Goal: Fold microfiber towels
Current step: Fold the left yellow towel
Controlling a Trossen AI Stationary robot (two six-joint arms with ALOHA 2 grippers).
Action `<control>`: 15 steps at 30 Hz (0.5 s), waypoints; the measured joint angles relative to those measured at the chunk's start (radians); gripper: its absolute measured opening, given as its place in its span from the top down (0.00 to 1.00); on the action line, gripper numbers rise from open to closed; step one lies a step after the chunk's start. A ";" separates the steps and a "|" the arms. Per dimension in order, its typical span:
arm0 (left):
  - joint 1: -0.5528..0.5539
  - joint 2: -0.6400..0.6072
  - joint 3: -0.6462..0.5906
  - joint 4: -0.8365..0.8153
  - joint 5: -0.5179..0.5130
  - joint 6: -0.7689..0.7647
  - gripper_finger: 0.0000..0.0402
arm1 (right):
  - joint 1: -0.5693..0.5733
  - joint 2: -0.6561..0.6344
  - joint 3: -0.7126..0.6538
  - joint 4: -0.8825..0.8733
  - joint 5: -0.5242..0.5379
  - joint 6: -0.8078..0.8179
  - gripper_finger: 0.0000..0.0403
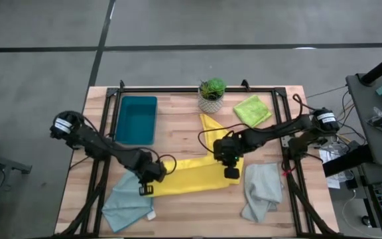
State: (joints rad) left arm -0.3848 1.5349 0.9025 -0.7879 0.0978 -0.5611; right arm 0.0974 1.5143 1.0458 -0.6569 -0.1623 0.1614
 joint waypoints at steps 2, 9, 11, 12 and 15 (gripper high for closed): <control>0.021 0.000 -0.017 0.002 0.000 0.010 1.00 | -0.016 0.000 0.000 -0.004 0.006 -0.006 0.98; 0.068 0.000 -0.041 0.002 -0.054 0.027 1.00 | -0.065 0.006 -0.006 -0.014 0.008 -0.024 0.98; 0.077 0.000 -0.045 0.000 -0.080 0.028 1.00 | -0.073 0.006 -0.009 -0.014 0.009 -0.028 0.98; 0.080 0.000 -0.045 0.001 -0.094 0.028 1.00 | -0.077 0.006 -0.010 -0.016 0.010 -0.029 0.98; 0.085 0.002 -0.045 0.001 -0.117 0.029 1.00 | -0.079 0.007 -0.010 -0.014 0.034 -0.035 0.98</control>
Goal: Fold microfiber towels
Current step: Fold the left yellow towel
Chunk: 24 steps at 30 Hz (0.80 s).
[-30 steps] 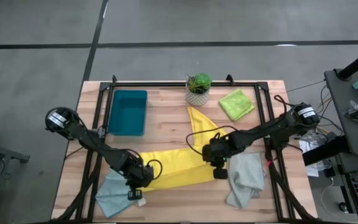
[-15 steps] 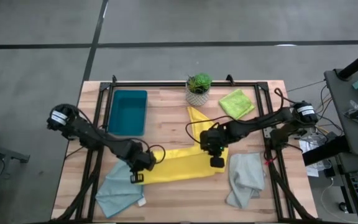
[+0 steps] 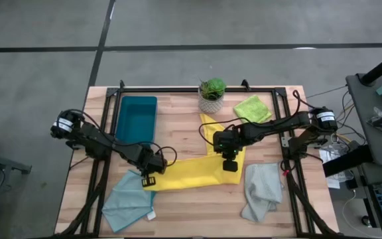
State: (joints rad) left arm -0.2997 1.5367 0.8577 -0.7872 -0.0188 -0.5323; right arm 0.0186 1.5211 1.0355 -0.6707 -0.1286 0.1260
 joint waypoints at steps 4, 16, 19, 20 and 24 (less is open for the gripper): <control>0.006 0.002 0.000 0.000 -0.025 0.000 1.00 | -0.002 0.003 0.000 0.001 0.028 0.008 0.98; 0.006 -0.001 0.008 -0.063 -0.087 0.005 0.76 | -0.047 0.001 0.007 0.008 0.029 0.046 0.82; 0.006 -0.001 0.030 -0.142 -0.093 0.047 0.70 | -0.055 -0.003 0.017 -0.005 0.029 0.046 0.76; 0.006 -0.001 0.039 -0.168 -0.093 0.059 0.68 | -0.055 -0.006 0.020 -0.009 0.029 0.044 0.74; 0.006 -0.019 0.063 -0.241 -0.093 0.089 0.65 | -0.055 -0.034 0.024 -0.013 0.028 0.041 0.69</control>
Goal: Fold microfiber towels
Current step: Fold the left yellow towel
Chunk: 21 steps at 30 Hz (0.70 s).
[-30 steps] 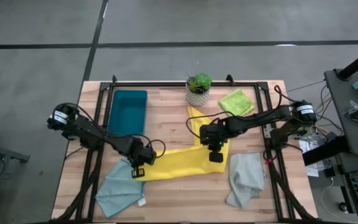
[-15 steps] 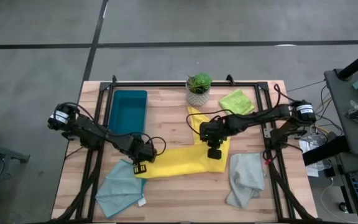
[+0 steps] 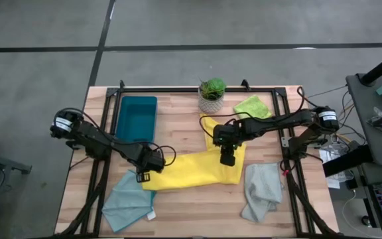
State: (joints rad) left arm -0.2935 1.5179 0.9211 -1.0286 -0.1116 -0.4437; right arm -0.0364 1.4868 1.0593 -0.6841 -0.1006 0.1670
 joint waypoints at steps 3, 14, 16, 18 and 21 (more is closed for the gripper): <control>0.000 -0.025 0.002 -0.002 -0.001 0.010 0.65 | 0.000 -0.025 0.000 0.000 0.000 0.004 0.68; 0.006 -0.053 0.002 -0.002 0.016 -0.022 0.65 | 0.013 -0.099 -0.023 0.008 -0.001 0.049 0.71; 0.008 -0.053 0.002 -0.002 0.028 -0.029 0.65 | 0.013 -0.104 -0.042 0.021 -0.001 0.061 0.73; 0.008 -0.053 0.002 -0.002 0.042 -0.047 0.65 | 0.013 -0.106 -0.069 0.029 0.003 0.069 0.75; 0.012 -0.055 0.002 -0.002 0.077 -0.048 0.65 | 0.013 -0.106 -0.118 0.041 0.046 0.077 0.80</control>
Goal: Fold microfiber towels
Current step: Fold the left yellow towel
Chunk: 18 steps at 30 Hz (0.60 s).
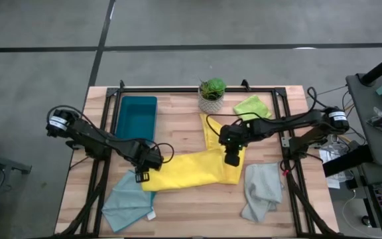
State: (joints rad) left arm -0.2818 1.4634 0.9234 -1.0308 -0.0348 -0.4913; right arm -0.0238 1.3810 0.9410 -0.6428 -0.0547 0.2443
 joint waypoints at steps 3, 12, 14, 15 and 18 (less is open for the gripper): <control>0.001 -0.006 0.000 0.001 -0.001 0.000 0.65 | 0.000 0.001 -0.058 0.038 0.039 0.027 0.85; 0.007 -0.007 0.000 0.027 -0.020 -0.028 0.61 | -0.005 0.010 -0.236 0.239 0.142 0.054 0.98; 0.008 -0.007 0.000 0.028 -0.020 -0.029 0.56 | -0.011 0.010 -0.259 0.242 0.176 0.056 0.98; 0.008 -0.007 0.000 0.028 -0.021 -0.029 0.53 | -0.015 0.010 -0.269 0.242 0.189 0.058 0.98; 0.008 -0.007 0.000 0.028 -0.022 -0.021 0.44 | -0.030 0.008 -0.293 0.245 0.196 0.060 0.98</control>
State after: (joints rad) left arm -0.2741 1.4567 0.9234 -1.0031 -0.0568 -0.5125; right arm -0.0535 1.3891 0.6485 -0.3975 0.1417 0.3045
